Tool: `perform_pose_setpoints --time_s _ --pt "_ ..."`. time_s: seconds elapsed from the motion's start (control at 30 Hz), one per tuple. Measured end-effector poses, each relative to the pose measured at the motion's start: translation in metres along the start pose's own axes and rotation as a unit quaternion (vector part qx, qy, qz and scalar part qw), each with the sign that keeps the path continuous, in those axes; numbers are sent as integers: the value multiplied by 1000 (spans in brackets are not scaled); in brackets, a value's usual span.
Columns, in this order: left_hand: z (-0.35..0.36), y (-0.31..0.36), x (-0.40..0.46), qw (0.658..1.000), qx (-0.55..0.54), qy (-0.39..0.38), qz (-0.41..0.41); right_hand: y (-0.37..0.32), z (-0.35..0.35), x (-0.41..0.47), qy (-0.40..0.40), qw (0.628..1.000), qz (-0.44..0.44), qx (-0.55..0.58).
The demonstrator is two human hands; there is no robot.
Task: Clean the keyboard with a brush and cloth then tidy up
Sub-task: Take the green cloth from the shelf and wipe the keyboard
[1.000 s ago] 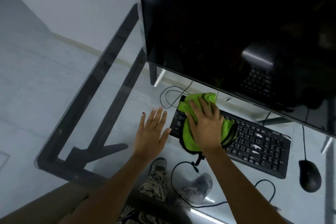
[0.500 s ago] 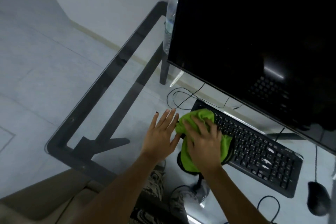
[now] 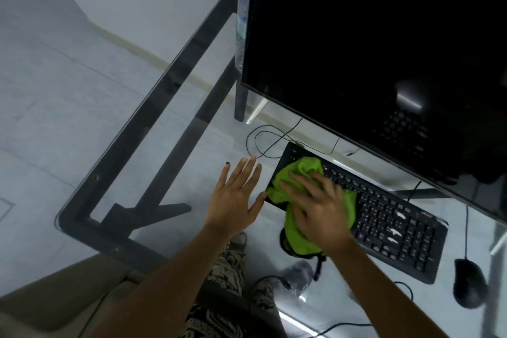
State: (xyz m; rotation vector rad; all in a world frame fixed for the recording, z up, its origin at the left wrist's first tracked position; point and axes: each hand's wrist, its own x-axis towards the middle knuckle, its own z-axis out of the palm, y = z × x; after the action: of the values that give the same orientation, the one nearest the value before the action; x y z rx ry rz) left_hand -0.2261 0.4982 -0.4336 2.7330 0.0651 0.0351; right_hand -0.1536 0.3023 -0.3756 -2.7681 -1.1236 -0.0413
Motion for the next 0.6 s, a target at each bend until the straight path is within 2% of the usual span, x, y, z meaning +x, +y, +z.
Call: perform_pose_setpoints --time_s 0.13,0.33,0.47,0.6 --pt "-3 2 1 1000 13 -3 -1 37 -7 -17 31 999 -21 10" --pt "0 -1 -1 1000 7 6 7 -4 3 20 -17 999 -48 8" --pt "-1 0 1 1000 16 1 5 42 -7 -4 -29 994 -100 9" --pt "-3 1 1 999 24 -22 5 52 -13 -22 -18 997 -80 5"
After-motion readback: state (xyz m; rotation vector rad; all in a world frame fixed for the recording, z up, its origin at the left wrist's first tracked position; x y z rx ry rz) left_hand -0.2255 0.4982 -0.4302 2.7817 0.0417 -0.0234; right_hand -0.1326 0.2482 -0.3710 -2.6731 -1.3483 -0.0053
